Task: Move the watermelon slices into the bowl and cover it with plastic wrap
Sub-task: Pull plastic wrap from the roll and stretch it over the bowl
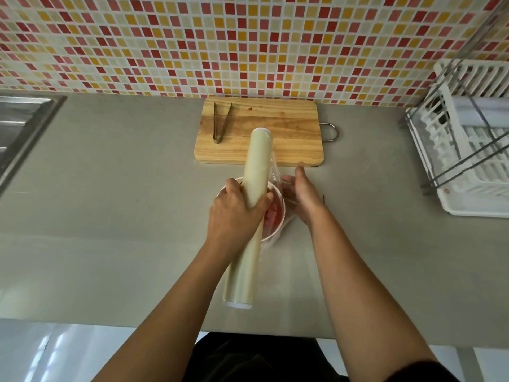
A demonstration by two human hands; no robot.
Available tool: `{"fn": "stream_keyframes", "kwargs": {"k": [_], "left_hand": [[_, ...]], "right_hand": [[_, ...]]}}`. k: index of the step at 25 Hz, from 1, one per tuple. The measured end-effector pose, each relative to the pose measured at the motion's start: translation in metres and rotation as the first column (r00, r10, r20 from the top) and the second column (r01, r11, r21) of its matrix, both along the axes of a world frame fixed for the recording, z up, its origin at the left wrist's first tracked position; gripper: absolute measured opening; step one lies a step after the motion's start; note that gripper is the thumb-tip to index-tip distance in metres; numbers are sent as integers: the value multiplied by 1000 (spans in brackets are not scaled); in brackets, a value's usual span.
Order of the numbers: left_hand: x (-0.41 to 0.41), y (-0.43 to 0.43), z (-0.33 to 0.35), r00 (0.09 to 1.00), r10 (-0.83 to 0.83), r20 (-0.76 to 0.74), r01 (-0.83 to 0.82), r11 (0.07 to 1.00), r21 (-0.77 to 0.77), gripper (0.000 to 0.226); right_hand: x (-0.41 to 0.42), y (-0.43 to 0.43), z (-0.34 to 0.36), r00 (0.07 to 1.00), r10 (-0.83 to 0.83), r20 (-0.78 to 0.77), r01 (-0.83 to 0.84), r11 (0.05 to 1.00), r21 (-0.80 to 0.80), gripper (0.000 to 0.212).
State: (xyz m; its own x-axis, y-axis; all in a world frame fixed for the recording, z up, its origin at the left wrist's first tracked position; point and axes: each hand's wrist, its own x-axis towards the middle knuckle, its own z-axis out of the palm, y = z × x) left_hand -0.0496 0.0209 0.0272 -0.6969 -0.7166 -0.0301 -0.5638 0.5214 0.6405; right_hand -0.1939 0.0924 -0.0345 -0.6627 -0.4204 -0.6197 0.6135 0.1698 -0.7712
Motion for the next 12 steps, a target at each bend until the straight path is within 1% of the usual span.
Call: {"fn": "stream_keyframes", "kwargs": {"k": [1,2,3,4,7,9,12], "left_hand": [[-1,1,-1,1000,-4,-5,4,1000,-1,55],[-1,2,-1,1000,-4,-10,4,1000,1,53],[-1,2,-2,1000,-2,-15,2,1000,1,52],[-1,2,-2,1000,2,-19,-2,1000,0,50],[0,4,-4,1000,7,-28,-7,1000,-6,49],[1,7,-7,999,7,-34,-7,1000,-2,50],[0,10,-9,1000,14,-27,-13,999,34,54]], "right_hand": [[-4,-5,6,999,32,14,-32,999,-11,45],[-8,-10,10,1000,4,27,-3,999,-32,31],[-12,-13,15,997,-62,42,64,997,-54,17],[-16,-14,18,989,-139,45,141,988,-62,11],[-24,-15,19,943,-332,-27,333,943,6,10],[-26,-16,18,905,-420,-67,421,907,-9,14],[-28,-19,15,848,-525,-76,523,851,-47,24]]}}
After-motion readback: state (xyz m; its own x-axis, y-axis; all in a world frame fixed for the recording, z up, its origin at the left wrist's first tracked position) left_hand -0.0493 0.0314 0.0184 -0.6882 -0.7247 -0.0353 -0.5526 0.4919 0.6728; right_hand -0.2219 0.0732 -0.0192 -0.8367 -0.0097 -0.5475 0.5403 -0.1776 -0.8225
